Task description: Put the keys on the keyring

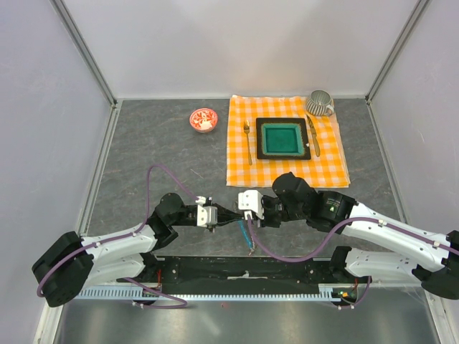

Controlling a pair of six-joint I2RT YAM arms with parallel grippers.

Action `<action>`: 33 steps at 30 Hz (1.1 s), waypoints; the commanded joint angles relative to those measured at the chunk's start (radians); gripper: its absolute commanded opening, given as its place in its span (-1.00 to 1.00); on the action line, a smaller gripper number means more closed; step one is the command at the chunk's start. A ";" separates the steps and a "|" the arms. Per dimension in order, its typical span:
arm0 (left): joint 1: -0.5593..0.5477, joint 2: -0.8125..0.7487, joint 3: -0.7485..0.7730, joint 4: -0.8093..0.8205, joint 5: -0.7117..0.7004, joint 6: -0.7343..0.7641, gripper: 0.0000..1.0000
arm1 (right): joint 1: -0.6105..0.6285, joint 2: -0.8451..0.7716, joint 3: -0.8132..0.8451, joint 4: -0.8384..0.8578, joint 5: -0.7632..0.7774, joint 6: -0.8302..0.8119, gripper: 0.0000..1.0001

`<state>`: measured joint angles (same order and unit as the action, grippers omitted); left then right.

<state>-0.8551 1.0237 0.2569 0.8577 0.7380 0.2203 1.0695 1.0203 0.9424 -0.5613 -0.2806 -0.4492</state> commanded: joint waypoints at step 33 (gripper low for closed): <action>-0.002 -0.045 -0.004 0.118 -0.091 -0.024 -0.96 | -0.008 -0.075 -0.044 0.112 0.089 0.095 -0.24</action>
<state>-0.8551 1.0019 0.2523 0.8703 0.6624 0.2165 1.0664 0.9310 0.9012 -0.5007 -0.1654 -0.3614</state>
